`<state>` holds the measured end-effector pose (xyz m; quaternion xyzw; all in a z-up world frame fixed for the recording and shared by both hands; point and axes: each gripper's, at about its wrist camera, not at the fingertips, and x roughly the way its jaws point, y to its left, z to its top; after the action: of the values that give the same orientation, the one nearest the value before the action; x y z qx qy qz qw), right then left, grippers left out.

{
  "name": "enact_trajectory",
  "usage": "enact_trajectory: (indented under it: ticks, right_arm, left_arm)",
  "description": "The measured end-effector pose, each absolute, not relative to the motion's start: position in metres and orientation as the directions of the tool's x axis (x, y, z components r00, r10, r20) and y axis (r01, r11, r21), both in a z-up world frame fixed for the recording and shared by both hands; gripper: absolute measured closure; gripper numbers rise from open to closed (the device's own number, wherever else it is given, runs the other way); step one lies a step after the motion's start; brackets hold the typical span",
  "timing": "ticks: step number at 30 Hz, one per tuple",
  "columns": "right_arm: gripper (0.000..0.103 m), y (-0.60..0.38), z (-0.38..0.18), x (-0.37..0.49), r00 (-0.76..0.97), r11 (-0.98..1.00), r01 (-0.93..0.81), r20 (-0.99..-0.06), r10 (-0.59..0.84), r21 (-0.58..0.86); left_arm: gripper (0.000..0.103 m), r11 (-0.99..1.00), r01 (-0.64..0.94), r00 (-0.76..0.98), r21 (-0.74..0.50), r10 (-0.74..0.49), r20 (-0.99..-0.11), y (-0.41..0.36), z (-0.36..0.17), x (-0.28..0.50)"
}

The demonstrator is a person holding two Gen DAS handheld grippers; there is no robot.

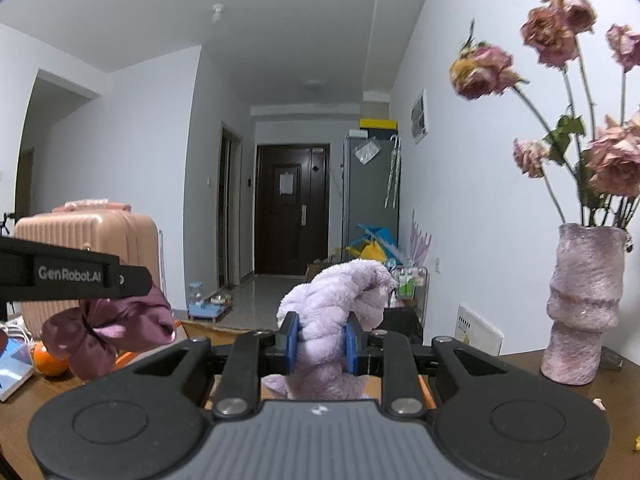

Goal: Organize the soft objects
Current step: 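Carry the satin bow with the left tool while the right carries the headband to the box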

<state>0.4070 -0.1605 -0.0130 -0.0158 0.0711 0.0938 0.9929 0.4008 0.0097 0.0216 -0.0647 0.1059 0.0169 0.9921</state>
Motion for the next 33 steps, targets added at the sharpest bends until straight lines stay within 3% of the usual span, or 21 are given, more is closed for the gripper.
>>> enact_trajectory:
  ticks: [33]
  right_arm:
    - [0.081,-0.135,-0.028,0.503,0.881,0.952,-0.304,-0.369,0.294,0.034]
  left_arm:
    - [0.076,0.983,-0.165,0.926,-0.077,0.128,-0.356,0.030,-0.019,0.497]
